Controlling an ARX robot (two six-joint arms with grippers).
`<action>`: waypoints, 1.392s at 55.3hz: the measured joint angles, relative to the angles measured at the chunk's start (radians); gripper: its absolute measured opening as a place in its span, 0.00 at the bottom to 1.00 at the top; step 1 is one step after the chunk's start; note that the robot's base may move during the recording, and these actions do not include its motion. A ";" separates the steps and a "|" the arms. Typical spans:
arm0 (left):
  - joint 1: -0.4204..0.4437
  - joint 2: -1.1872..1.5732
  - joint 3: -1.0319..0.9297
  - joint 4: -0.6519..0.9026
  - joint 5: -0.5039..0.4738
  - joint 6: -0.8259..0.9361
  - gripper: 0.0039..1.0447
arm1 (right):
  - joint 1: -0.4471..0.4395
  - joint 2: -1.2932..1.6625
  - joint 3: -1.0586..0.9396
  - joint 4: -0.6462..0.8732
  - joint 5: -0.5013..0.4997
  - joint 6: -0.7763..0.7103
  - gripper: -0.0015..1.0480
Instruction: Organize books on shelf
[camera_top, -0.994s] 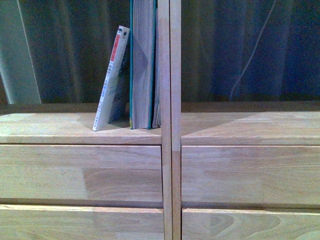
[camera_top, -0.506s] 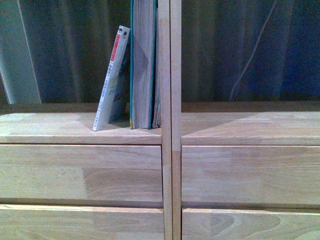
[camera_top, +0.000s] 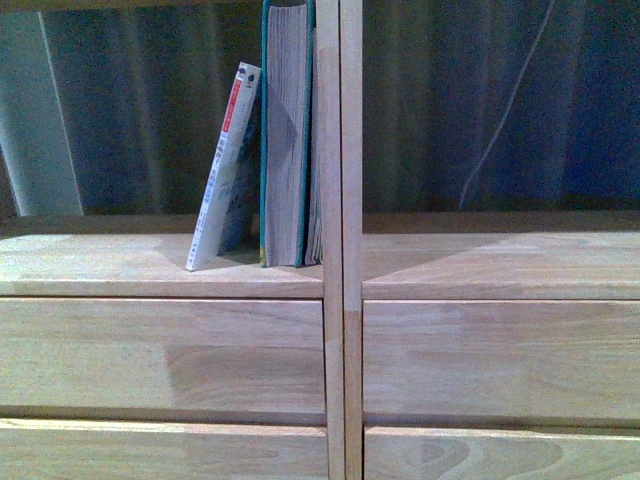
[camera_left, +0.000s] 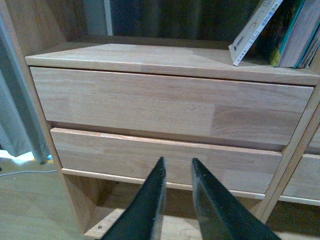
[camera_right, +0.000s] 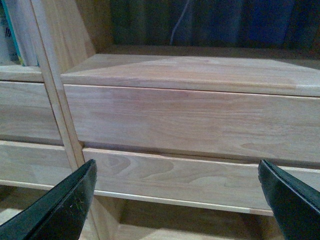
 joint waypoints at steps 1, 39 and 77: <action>0.000 0.000 0.000 0.000 0.000 0.000 0.24 | 0.000 0.000 0.000 0.000 0.000 0.000 0.93; 0.000 0.000 0.000 0.000 0.000 0.001 0.93 | 0.000 0.000 0.000 0.000 0.000 0.000 0.93; 0.000 0.000 0.000 0.000 0.000 0.001 0.93 | 0.000 0.000 0.000 0.000 0.000 0.000 0.93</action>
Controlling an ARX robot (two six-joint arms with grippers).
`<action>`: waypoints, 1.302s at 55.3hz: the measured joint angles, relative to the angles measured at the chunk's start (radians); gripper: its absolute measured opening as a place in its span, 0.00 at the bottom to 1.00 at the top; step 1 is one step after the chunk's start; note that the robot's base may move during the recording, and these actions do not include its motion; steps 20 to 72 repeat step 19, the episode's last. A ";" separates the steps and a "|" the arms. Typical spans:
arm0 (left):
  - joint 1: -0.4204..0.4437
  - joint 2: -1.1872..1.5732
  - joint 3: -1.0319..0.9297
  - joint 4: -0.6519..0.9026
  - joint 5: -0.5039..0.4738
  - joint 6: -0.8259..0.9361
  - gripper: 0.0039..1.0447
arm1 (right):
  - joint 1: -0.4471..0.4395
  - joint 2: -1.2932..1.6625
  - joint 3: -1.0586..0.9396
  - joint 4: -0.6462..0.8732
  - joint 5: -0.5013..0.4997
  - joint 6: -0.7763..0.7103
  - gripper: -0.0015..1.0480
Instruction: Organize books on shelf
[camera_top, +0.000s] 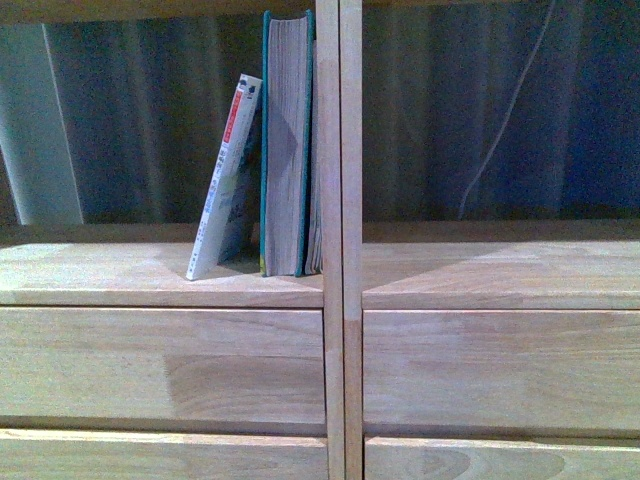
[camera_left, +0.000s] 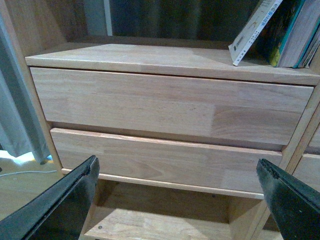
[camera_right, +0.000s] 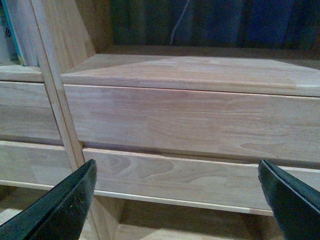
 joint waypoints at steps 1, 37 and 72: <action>0.000 0.000 0.000 0.000 0.000 0.000 0.93 | 0.000 0.000 0.000 0.000 0.000 0.000 0.93; 0.000 0.000 0.000 0.000 0.000 0.000 0.93 | 0.000 0.000 0.000 0.000 0.000 0.000 0.93; 0.000 0.000 0.000 0.000 0.000 0.000 0.93 | 0.000 0.000 0.000 0.000 0.000 0.000 0.93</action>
